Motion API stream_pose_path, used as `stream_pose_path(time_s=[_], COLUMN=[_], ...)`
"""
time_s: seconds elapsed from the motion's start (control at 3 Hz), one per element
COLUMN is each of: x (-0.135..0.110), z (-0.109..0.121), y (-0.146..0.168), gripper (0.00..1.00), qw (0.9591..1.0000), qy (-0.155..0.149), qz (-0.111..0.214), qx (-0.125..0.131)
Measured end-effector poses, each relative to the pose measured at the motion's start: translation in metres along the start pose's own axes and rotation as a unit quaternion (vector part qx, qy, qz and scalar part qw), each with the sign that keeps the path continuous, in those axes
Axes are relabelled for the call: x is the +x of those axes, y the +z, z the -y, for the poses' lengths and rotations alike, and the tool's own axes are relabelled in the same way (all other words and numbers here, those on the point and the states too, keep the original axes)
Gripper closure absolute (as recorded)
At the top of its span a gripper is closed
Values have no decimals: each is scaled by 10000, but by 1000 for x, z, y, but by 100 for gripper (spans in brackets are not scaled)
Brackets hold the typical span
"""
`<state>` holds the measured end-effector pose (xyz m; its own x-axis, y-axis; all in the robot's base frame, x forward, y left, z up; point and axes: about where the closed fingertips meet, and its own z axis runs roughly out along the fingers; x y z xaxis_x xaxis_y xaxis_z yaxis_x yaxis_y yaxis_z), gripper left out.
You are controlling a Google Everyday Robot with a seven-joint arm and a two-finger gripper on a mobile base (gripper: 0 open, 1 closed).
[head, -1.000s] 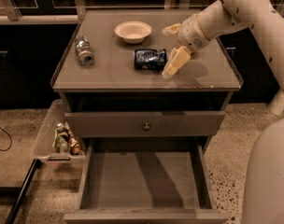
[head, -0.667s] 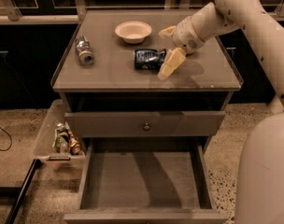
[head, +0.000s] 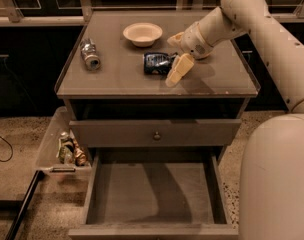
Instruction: Place pepsi can into middle drawer
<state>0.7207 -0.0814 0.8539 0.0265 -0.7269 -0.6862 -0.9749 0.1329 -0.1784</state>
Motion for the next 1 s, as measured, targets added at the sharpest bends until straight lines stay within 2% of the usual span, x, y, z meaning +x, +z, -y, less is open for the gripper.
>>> stream_pose_path(time_s=[0.33,1.0], x=[7,7], z=[4,4], y=[6,7], gripper=[0,43], qw=[9998,9998], qy=[176,177], qz=[-58,-58], qx=[-86,-86])
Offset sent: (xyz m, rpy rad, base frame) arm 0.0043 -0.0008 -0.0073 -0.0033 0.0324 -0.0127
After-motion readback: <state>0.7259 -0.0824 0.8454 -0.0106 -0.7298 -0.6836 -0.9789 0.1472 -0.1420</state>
